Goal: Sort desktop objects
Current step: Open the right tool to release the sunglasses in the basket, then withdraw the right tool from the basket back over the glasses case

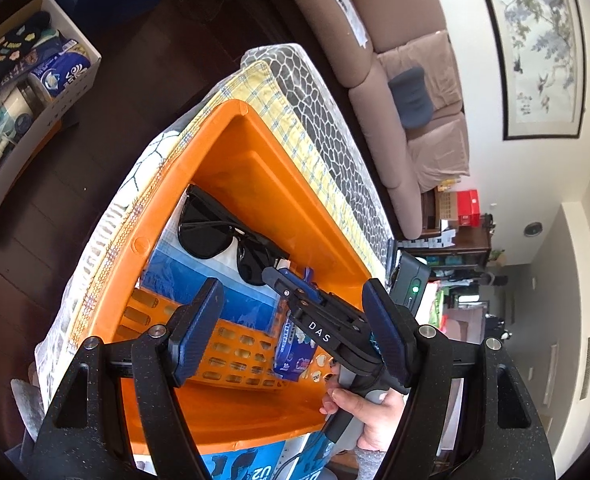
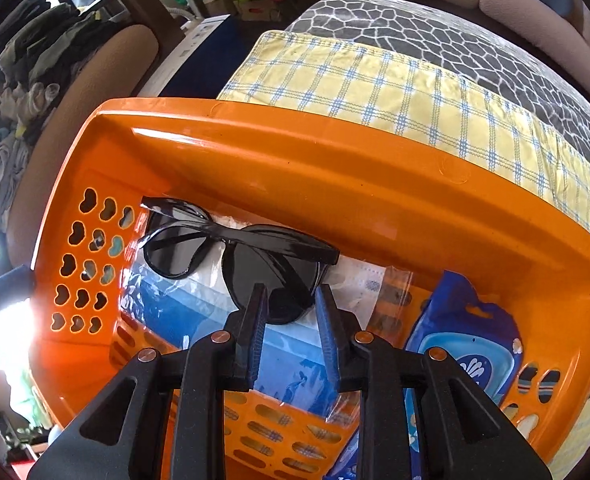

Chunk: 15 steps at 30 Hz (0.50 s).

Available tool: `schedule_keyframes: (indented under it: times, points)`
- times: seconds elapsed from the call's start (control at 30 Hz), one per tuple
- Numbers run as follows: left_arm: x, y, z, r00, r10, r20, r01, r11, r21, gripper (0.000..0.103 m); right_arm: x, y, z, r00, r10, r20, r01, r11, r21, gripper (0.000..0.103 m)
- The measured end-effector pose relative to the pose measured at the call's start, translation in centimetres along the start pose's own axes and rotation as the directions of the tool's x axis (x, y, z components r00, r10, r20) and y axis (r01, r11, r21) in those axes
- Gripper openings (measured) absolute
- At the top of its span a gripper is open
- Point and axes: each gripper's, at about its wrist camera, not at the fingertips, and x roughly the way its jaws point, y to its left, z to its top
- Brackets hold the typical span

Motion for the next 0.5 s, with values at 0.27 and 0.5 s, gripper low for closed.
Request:
schedule_keyframes:
  times: [0.27,0.5]
  points:
    - [0.8,-1.5,-1.0,0.999,0.048,-0.017,-0.047,0.998,0.050,0.068,-1.8,-0.9,-0.7,1.000,0.009,0.005,-0.009,1.000,0.020,0.026]
    - [1.5,-4.5,-3.1,0.993,0.120,-0.018,-0.116,0.982,0.147,0.074,-5.9,-1.4,-2.2,0.999,0.000,0.046,0.000,1.000,0.004,0.029]
